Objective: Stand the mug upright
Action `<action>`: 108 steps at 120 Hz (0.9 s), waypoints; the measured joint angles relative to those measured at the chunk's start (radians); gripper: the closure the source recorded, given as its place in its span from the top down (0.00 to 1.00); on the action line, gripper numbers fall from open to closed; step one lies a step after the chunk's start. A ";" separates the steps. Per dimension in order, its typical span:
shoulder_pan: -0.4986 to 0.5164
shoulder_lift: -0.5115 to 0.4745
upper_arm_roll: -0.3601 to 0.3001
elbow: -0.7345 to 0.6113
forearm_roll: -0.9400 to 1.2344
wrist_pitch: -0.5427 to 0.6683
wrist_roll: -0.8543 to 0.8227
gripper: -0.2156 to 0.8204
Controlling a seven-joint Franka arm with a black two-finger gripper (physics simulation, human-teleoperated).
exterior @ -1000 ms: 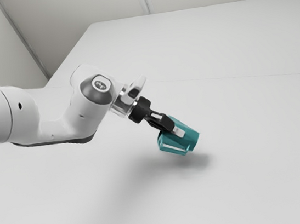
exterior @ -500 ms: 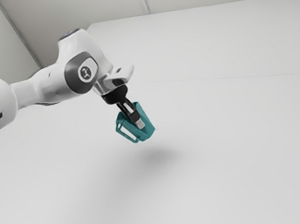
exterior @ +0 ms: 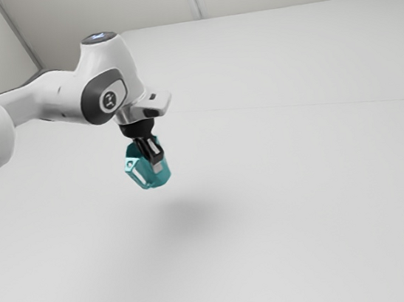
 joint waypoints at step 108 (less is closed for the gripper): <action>-0.007 -0.032 -0.010 -0.227 0.084 0.192 -0.245 0.06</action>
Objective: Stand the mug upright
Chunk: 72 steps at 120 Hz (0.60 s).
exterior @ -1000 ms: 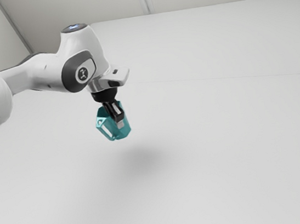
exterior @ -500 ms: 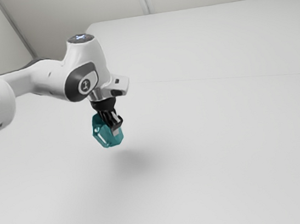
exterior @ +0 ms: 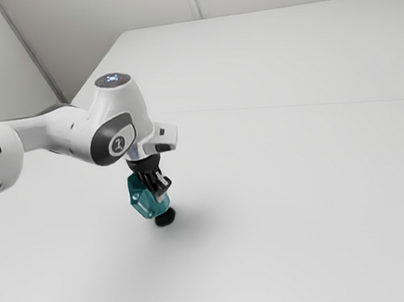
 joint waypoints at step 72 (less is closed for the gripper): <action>-0.004 -0.030 -0.013 -0.120 0.001 0.131 -0.103 0.06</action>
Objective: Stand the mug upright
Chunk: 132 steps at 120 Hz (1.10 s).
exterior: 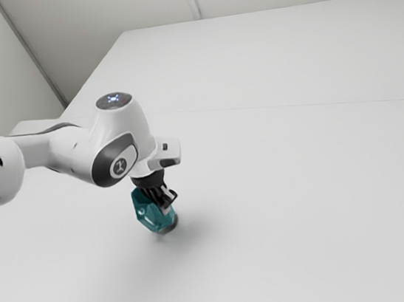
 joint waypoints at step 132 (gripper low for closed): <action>-0.010 -0.016 -0.015 0.074 -0.018 0.016 -0.094 0.50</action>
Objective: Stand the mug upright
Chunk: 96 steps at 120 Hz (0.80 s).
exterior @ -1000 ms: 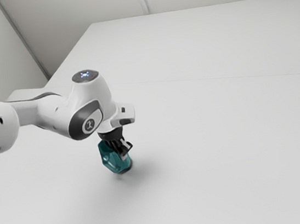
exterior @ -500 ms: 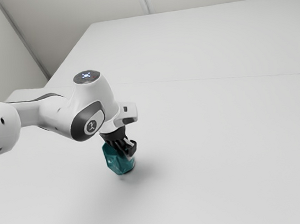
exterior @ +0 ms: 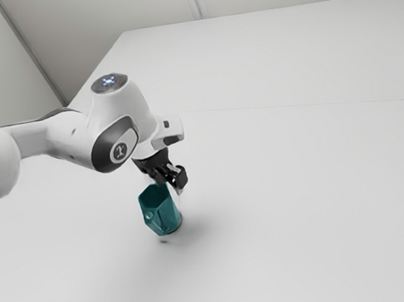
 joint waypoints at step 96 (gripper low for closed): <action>0.070 0.034 0.003 0.491 -0.083 -0.538 -0.015 0.76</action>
